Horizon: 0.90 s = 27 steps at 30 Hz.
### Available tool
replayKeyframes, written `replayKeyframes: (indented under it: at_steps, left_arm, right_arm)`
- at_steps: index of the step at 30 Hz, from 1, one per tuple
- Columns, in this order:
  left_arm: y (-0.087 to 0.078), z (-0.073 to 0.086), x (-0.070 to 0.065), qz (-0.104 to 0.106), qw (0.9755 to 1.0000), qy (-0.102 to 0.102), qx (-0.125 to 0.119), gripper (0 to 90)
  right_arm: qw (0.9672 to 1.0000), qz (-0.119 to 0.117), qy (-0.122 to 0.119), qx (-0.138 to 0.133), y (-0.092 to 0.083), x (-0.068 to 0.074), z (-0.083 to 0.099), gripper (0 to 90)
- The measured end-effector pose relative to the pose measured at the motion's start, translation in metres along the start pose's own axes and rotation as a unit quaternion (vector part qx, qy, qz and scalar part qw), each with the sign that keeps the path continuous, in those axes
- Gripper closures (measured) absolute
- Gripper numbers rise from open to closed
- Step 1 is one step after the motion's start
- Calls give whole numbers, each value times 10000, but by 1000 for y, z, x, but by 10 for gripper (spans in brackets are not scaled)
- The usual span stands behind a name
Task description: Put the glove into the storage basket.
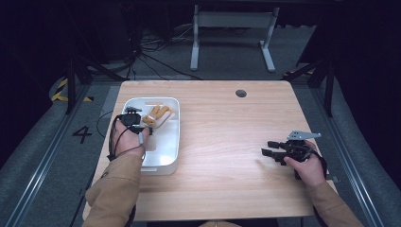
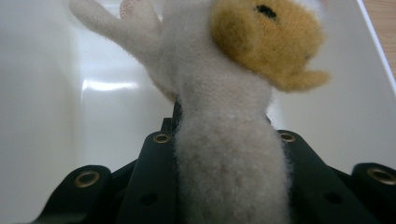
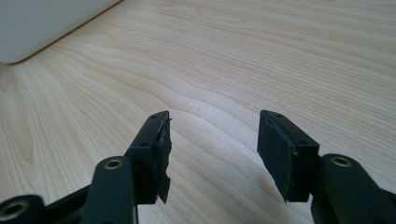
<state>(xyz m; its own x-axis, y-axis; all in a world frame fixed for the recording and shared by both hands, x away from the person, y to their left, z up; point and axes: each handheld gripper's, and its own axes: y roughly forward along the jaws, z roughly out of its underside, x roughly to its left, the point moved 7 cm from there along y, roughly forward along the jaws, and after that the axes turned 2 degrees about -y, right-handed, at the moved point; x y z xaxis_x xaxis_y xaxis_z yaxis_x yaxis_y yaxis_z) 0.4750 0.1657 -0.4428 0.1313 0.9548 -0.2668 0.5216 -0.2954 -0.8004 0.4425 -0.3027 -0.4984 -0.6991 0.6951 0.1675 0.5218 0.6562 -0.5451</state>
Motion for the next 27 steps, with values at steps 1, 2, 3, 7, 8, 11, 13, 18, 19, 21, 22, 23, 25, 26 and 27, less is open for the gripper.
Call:
replayKeyframes:
  at_steps: [1,2,3,7,8,11,13,18,19,21,22,23,25,26,27]
  left_arm:
    - [3,1,0,-15,10000,-22,56,738]
    - [4,2,0,-14,10000,-41,82,738]
    - [6,3,0,-18,9999,-36,109,738]
    - [11,4,-1,-12,9999,-7,127,738]
    - [11,4,-1,-12,9999,-7,127,738]
    - [16,5,-3,-16,9996,-3,282,738]
    - [17,5,-4,-11,9994,-7,346,738]
    - [23,7,-7,-56,9971,-7,760,738]
    - [24,7,-7,-62,9966,1,817,739]
    - [26,8,-7,-74,9955,-49,940,738]
    - [28,8,-6,-105,9949,-36,998,738]
    - [28,8,-6,-105,9949,-36,998,739]
    - [29,8,-5,-132,9955,-68,941,739]
    - [29,9,-4,-162,9947,-78,1017,739]
    - [30,9,-4,-168,9945,-91,1031,739]
  right_arm:
    - [10000,0,5,-2,0,0,0,450]
    - [10000,-1,13,3,0,0,0,449]
    - [10000,1,5,9,0,0,1,449]
    - [10000,-4,-1,13,0,0,1,447]
    - [10000,-4,-1,13,0,0,1,447]
    - [10000,-5,-9,27,1,0,1,444]
    - [10000,-6,-2,20,1,0,1,443]
    - [10000,-16,12,34,2,0,2,439]
    - [10000,-20,12,30,1,0,2,438]
    - [10000,-15,2,28,2,0,2,438]
    - [10000,-18,17,37,1,0,2,436]
    - [10000,-18,17,37,1,0,2,436]
    - [10000,-17,16,42,1,-1,3,434]
    - [10000,-21,20,41,1,-1,3,434]
    - [10000,-23,25,46,1,-1,3,434]
